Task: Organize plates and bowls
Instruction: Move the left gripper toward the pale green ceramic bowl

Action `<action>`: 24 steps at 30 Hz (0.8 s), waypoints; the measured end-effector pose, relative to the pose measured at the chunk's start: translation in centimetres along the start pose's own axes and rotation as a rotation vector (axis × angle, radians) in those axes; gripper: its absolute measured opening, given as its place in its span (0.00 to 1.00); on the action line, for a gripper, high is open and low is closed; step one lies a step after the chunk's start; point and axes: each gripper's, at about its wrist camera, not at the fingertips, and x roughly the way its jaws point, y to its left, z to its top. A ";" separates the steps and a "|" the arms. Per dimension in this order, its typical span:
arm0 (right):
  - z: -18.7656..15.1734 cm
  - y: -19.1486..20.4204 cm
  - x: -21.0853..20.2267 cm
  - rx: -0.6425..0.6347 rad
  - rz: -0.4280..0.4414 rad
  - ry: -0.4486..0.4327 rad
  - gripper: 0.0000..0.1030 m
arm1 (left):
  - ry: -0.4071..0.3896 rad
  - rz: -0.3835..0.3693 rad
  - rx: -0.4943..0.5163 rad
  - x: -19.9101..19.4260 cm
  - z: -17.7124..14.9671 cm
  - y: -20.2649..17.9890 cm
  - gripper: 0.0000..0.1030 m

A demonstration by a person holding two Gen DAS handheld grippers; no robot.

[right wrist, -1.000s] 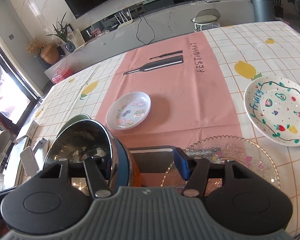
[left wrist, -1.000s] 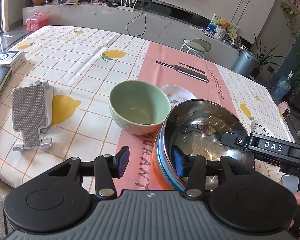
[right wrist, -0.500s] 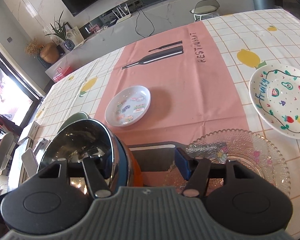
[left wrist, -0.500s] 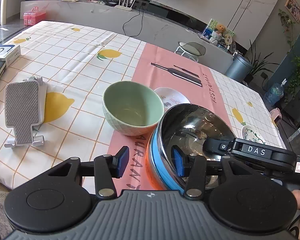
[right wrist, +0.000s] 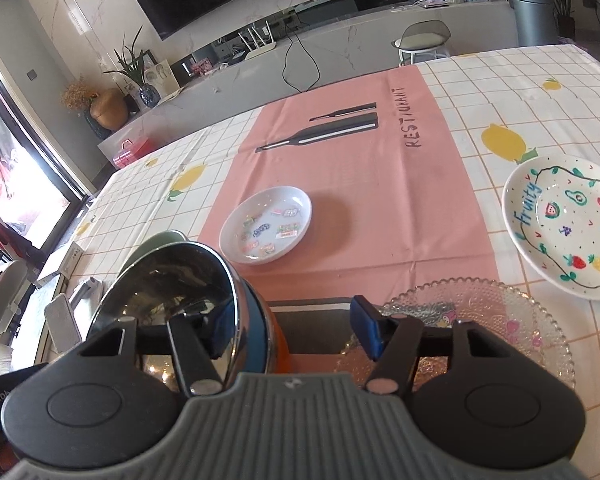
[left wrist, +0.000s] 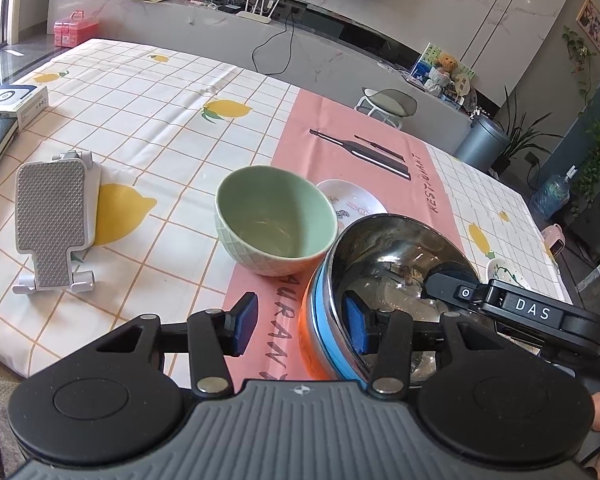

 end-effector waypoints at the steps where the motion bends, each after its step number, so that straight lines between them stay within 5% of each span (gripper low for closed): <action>1: 0.1 0.0 -0.2 0.001 0.008 -0.008 0.60 | -0.004 -0.003 -0.004 -0.1 0.0 0.1 0.53; 16: 1.0 1.2 -2.7 -0.026 0.069 -0.130 0.70 | -0.151 -0.109 0.007 -2.7 2.0 -0.7 0.58; 24: 3.1 3.3 -3.6 -0.095 0.060 -0.135 0.71 | -0.144 -0.025 -0.015 -1.7 6.1 0.5 0.58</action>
